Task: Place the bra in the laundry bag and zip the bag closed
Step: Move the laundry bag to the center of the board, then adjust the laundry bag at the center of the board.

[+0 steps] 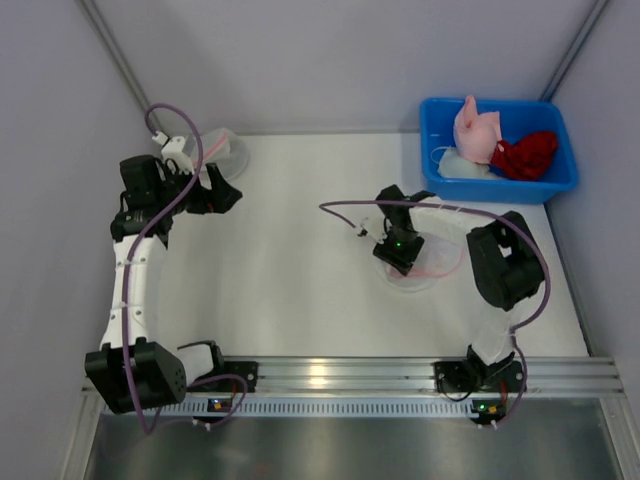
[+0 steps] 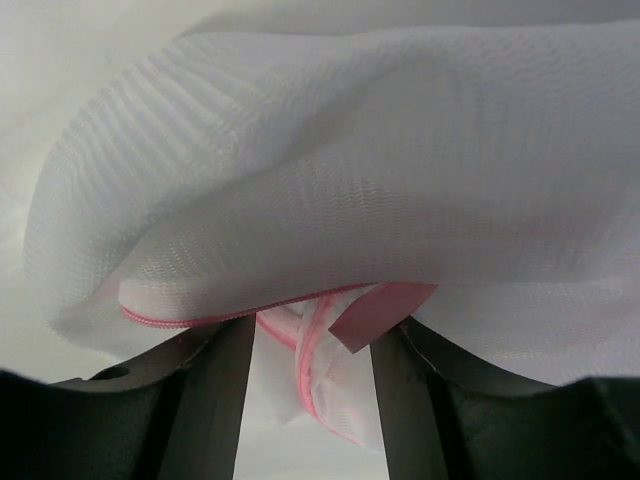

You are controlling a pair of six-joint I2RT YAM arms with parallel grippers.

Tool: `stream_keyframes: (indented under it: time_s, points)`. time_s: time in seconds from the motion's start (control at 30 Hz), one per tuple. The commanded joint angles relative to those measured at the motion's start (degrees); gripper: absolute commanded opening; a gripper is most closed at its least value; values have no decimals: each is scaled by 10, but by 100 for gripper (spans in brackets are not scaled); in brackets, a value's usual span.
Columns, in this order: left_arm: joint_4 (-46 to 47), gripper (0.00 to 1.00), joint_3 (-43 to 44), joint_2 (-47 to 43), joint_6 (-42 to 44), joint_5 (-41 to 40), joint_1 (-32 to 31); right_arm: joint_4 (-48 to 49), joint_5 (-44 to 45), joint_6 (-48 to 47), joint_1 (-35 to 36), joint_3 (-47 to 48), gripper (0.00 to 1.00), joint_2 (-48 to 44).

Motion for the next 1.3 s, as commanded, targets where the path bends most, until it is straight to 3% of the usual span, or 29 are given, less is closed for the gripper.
stream_keyframes:
  time_s: [0.0,0.17,0.37,0.47,0.57,0.63,0.73,1.0,1.27]
  points:
    - [6,98,25,-5,-36,36,1,47,-38,48,70,75,49,56]
    - [6,94,12,-18,-50,48,1,39,-65,119,90,204,50,81]
    - [6,92,4,-28,-47,60,0,20,-163,201,41,259,56,-5]
    - [6,92,3,-28,-56,57,0,39,-230,274,-26,199,57,-69]
    - [8,92,2,-23,-62,56,0,142,-253,373,-107,60,57,-158]
    - [8,91,1,-17,-68,58,0,229,-226,409,-145,-45,59,-226]
    - [11,91,2,-13,-71,57,0,276,-165,432,-147,-118,56,-268]
    - [16,91,1,-19,-74,46,0,342,-70,461,-147,-155,36,-195]
    - [15,91,-9,-33,-62,35,0,393,-52,499,-149,-145,34,-108]
